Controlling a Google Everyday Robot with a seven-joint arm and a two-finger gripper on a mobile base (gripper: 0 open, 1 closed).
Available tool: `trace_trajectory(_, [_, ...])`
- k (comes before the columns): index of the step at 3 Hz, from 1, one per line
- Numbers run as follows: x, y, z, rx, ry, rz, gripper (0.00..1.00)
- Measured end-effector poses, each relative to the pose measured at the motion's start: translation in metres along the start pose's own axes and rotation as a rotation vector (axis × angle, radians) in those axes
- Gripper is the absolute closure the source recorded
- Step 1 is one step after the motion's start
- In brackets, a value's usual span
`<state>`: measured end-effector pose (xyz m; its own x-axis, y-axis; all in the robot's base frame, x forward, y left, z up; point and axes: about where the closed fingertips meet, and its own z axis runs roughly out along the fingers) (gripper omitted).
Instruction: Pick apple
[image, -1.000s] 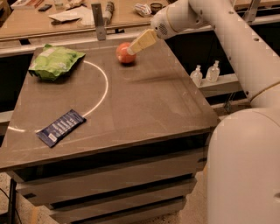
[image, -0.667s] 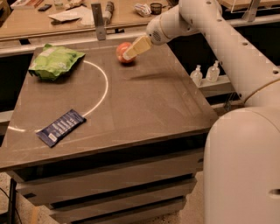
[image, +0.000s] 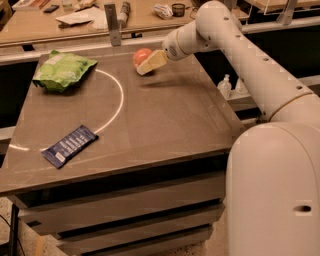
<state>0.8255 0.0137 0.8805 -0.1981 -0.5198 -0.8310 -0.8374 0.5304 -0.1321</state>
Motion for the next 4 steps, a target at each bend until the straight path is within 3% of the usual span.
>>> trace_trajectory(1, [-0.002, 0.004, 0.012, -0.019, -0.016, 0.004, 0.17])
trace_trajectory(3, [-0.006, 0.015, 0.025, -0.046, 0.009, -0.026, 0.63])
trace_trajectory(4, [-0.015, 0.016, 0.007, -0.061, 0.009, -0.038, 0.87])
